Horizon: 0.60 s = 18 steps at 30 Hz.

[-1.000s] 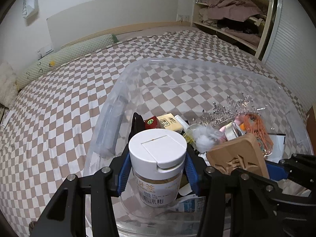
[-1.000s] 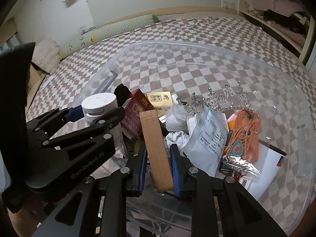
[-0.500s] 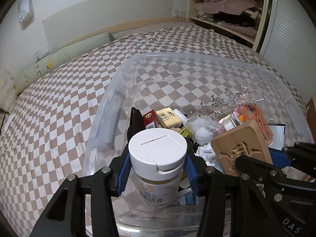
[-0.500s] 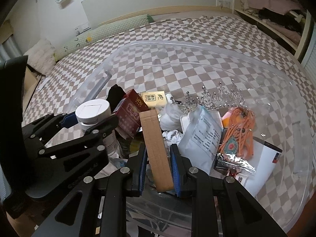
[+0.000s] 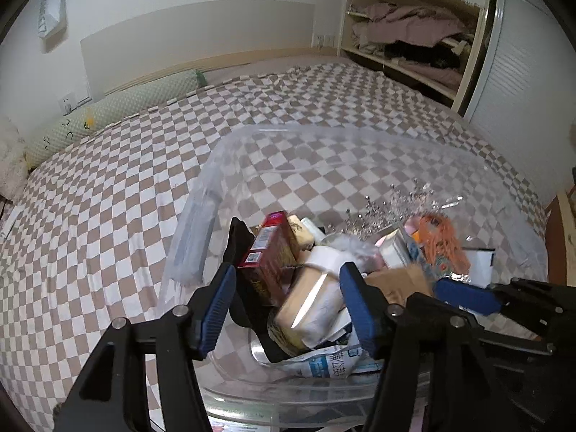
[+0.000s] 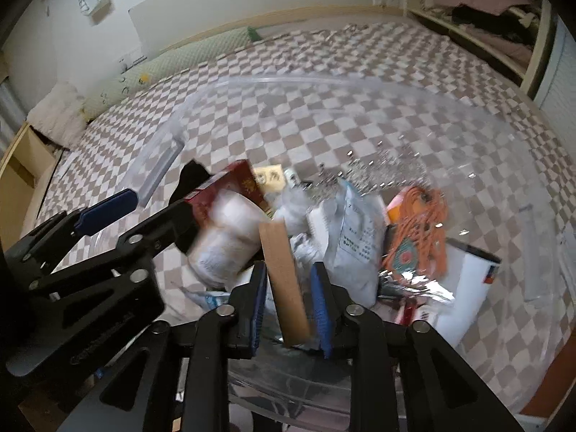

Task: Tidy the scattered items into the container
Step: 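Open the left gripper to drop the jar while the right releases the strip, then withdraw both open grippers up out of the container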

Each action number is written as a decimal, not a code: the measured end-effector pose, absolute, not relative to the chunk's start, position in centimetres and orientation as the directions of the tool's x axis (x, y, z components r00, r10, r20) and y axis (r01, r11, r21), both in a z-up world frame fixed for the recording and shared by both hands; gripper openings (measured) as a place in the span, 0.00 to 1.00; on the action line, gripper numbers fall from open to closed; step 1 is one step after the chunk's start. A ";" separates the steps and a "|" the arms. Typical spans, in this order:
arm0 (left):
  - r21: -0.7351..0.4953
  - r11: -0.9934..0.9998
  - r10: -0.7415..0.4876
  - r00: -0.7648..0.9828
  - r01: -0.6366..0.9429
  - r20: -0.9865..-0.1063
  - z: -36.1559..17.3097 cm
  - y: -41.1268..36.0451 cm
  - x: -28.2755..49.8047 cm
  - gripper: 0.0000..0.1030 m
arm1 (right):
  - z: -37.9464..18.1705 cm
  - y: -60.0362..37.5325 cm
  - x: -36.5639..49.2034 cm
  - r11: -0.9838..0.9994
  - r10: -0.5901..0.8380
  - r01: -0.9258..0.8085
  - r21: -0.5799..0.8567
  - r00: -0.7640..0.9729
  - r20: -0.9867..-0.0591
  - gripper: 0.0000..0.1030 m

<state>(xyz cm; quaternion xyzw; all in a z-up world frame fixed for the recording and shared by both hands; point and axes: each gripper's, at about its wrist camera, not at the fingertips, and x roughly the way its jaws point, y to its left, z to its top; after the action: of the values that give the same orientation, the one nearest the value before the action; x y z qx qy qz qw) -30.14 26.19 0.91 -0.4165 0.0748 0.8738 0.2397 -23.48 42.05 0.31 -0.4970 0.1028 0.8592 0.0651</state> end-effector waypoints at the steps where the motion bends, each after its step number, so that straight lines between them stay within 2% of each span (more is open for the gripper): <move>1: -0.079 -0.875 0.363 -0.539 -0.477 -0.761 1.0 26.0 -30.2 0.59 | 0.4 42.4 -23.4 -0.968 0.021 -0.226 0.108 -0.504 -0.864 0.50; 2: -0.087 -0.876 0.367 -0.537 -0.475 -0.760 1.1 25.8 -30.2 0.59 | 0.6 42.7 -23.3 -0.966 0.033 -0.237 0.104 -0.509 -0.860 0.60; 3: -0.088 -0.876 0.367 -0.537 -0.473 -0.760 1.1 25.7 -30.1 0.63 | 0.7 43.0 -23.2 -0.963 0.044 -0.249 0.100 -0.515 -0.856 0.61; 4: -0.086 -0.878 0.364 -0.539 -0.472 -0.760 1.1 25.7 -30.1 0.66 | 0.8 43.5 -23.0 -0.959 0.046 -0.262 0.107 -0.517 -0.855 0.61; 10: -0.064 -0.883 0.342 -0.545 -0.464 -0.766 0.9 25.7 -29.8 0.68 | 0.8 45.2 -22.4 -0.939 0.037 -0.312 0.145 -0.510 -0.859 0.61; 13: -0.060 -0.884 0.339 -0.547 -0.464 -0.765 0.9 25.7 -29.6 0.77 | 0.8 45.0 -22.1 -0.938 0.037 -0.316 0.146 -0.508 -0.861 0.61; 18: -0.052 -0.883 0.337 -0.552 -0.467 -0.763 1.2 25.6 -29.2 0.79 | 1.4 45.0 -21.9 -0.941 0.049 -0.312 0.132 -0.512 -0.858 0.61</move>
<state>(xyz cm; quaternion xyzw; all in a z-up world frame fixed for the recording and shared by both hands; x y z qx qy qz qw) -29.20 25.60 1.21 -0.4140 0.0783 0.8775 0.2290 -21.88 45.02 1.39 -0.4828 0.1362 0.8586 0.1052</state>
